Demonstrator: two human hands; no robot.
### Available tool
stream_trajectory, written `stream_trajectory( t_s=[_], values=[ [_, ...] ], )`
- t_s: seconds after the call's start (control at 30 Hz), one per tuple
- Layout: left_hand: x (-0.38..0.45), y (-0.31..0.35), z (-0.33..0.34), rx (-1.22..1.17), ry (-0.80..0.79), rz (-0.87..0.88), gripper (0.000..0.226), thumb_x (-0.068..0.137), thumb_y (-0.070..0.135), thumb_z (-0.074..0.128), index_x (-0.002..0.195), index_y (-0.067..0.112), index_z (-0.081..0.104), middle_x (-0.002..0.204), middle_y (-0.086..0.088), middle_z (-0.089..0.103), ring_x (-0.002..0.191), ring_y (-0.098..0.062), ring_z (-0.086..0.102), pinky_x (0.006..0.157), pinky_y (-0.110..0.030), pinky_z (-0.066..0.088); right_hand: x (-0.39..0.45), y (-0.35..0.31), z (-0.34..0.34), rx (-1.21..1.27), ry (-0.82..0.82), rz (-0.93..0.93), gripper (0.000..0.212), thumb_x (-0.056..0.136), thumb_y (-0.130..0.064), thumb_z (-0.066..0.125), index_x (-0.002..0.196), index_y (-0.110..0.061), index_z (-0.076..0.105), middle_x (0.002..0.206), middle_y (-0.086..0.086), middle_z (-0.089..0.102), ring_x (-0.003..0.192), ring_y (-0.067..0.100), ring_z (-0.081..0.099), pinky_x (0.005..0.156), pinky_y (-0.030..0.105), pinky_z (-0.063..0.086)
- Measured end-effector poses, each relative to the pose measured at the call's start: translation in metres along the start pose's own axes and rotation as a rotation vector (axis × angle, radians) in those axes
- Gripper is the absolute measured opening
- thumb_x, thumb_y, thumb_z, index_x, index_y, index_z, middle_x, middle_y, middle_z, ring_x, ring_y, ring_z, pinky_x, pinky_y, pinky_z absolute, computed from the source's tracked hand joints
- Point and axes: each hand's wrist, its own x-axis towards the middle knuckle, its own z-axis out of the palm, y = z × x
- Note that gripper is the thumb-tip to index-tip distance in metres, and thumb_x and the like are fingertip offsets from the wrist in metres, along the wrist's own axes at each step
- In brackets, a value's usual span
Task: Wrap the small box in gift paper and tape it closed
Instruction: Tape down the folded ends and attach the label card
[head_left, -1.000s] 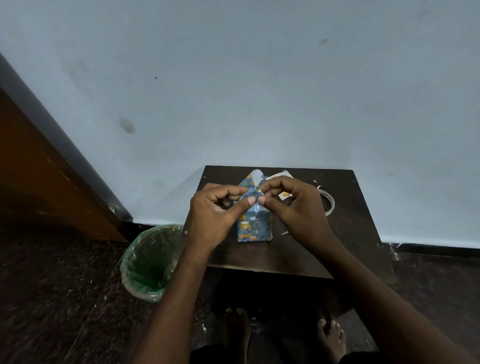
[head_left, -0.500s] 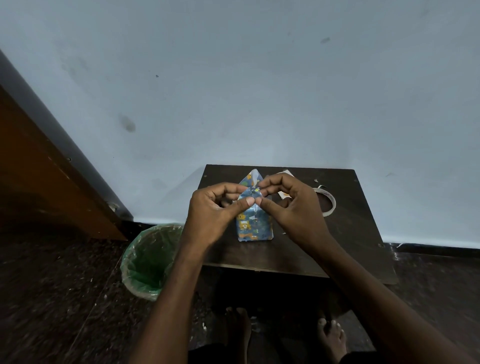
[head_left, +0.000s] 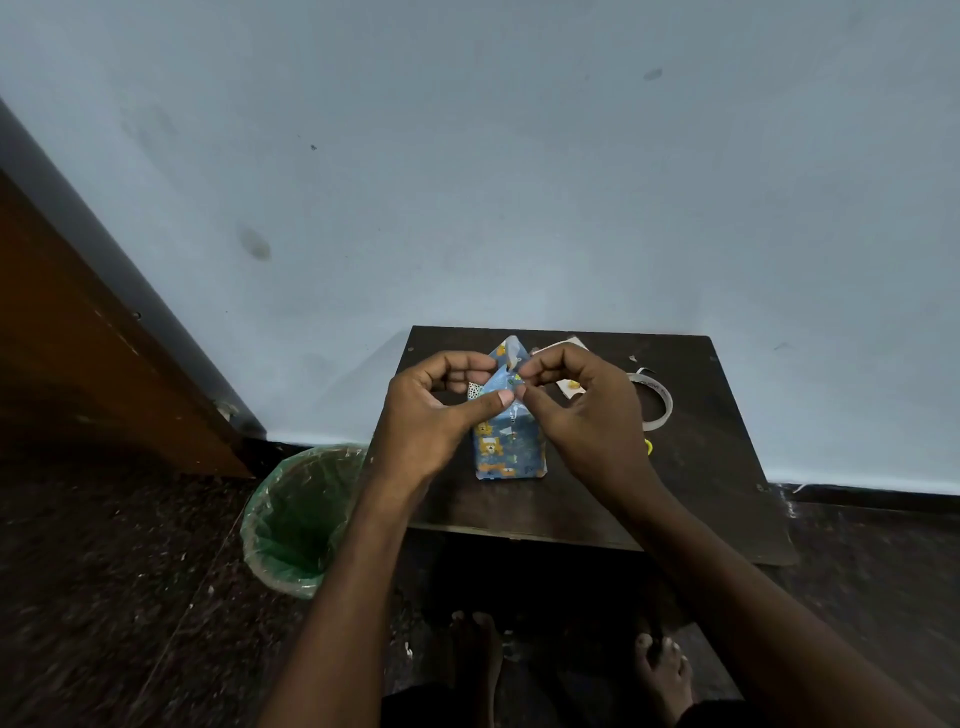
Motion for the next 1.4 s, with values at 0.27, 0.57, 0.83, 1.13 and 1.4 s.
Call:
stream_trajectory(
  t_s=[0.27, 0.57, 0.83, 1.13, 1.4],
  values=[
    [-0.001, 0.002, 0.003, -0.249, -0.094, -0.166, 0.059, 0.081, -0.004, 0.086, 0.132, 0.018, 0.067, 0.12, 0.002, 0.079, 0.11, -0.012, 0.075, 0.082, -0.023, 0.06, 0.006, 0.001, -0.004, 0.147, -0.009, 0.132, 0.036, 0.076, -0.007, 0.087, 0.106, -0.019, 0.071, 0.111, -0.004, 0.07, 0.084, 0.007, 0.068, 0.075, 0.033, 0.06],
    [-0.003, 0.009, 0.008, -0.284, -0.083, -0.214, 0.033, 0.085, -0.007, 0.079, 0.113, 0.011, 0.08, 0.101, -0.005, 0.083, 0.089, -0.013, 0.079, 0.076, -0.022, 0.061, 0.015, 0.004, -0.006, 0.176, -0.155, 0.181, 0.034, 0.084, 0.003, 0.076, 0.112, -0.016, 0.08, 0.102, -0.004, 0.078, 0.084, 0.003, 0.061, 0.079, 0.02, 0.052],
    [-0.001, 0.002, 0.005, -0.102, -0.011, -0.077, 0.017, 0.085, 0.01, 0.088, 0.099, 0.017, 0.086, 0.095, -0.002, 0.083, 0.093, -0.022, 0.08, 0.085, -0.037, 0.064, 0.016, 0.001, -0.003, 0.049, -0.126, 0.053, 0.022, 0.084, 0.001, 0.075, 0.092, -0.018, 0.084, 0.093, -0.006, 0.075, 0.084, 0.008, 0.067, 0.077, 0.026, 0.054],
    [0.0, -0.004, 0.003, 0.07, 0.044, 0.139, 0.017, 0.082, 0.01, 0.091, 0.099, 0.013, 0.087, 0.097, 0.004, 0.083, 0.098, -0.016, 0.078, 0.087, -0.036, 0.064, 0.009, 0.002, 0.0, -0.197, 0.03, -0.2, 0.014, 0.08, -0.009, 0.08, 0.088, -0.02, 0.083, 0.086, -0.018, 0.071, 0.092, 0.014, 0.067, 0.079, 0.037, 0.055],
    [0.001, -0.007, 0.003, 0.282, 0.1, 0.332, 0.018, 0.083, 0.019, 0.092, 0.099, 0.021, 0.087, 0.092, 0.01, 0.08, 0.093, -0.011, 0.073, 0.078, -0.022, 0.057, 0.009, 0.005, 0.0, -0.228, 0.04, -0.263, 0.016, 0.078, -0.004, 0.081, 0.087, -0.018, 0.082, 0.085, -0.009, 0.076, 0.088, 0.018, 0.068, 0.075, 0.04, 0.055]
  ],
)
